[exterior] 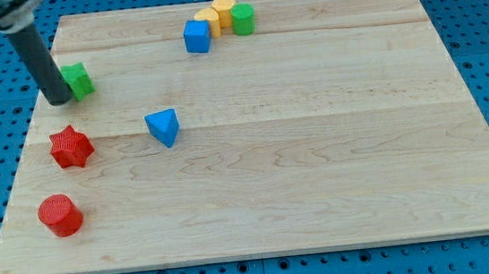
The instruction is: Place the triangle into the blue cube
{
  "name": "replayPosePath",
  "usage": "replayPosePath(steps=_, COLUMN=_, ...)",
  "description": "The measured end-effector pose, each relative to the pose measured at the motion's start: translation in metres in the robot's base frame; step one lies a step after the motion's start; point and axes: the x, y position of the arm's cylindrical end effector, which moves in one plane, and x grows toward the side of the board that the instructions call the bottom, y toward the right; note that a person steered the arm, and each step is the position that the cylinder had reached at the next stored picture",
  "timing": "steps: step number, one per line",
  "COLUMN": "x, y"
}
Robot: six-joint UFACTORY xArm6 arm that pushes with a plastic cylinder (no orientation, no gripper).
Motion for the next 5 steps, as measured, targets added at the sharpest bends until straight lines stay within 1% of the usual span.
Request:
replayPosePath(steps=1, x=-0.029, y=-0.006)
replayPosePath(steps=2, x=-0.063, y=0.052)
replayPosePath(steps=3, x=-0.09, y=0.128)
replayPosePath(steps=4, x=-0.092, y=0.125)
replayPosePath(steps=5, x=-0.059, y=0.073)
